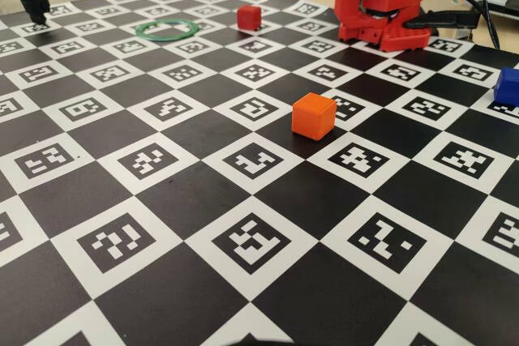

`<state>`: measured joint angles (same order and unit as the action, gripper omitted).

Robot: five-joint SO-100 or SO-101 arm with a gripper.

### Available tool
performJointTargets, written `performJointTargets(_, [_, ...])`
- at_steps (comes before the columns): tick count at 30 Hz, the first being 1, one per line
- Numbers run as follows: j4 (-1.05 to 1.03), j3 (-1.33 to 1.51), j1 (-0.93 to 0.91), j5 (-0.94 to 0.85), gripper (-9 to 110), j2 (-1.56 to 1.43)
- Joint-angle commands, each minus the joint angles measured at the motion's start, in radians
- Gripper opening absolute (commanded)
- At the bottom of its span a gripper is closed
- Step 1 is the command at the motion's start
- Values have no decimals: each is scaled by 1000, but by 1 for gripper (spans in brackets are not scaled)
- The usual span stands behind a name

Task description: Grab the red cube then put it in the green circle then put the blue cube on top and finally the orange cube on top

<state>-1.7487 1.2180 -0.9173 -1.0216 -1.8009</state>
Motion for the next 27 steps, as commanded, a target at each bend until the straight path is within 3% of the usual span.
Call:
performJointTargets(1, [-92, -20, -46, -28, 28, -2])
performJointTargets(6, [-94, -29, -55, 75, 37, 3])
performJointTargets(18, [-95, 284, -71, 86, 41, -146])
performJointTargets(27, [-95, 354, -115, 83, 42, -123])
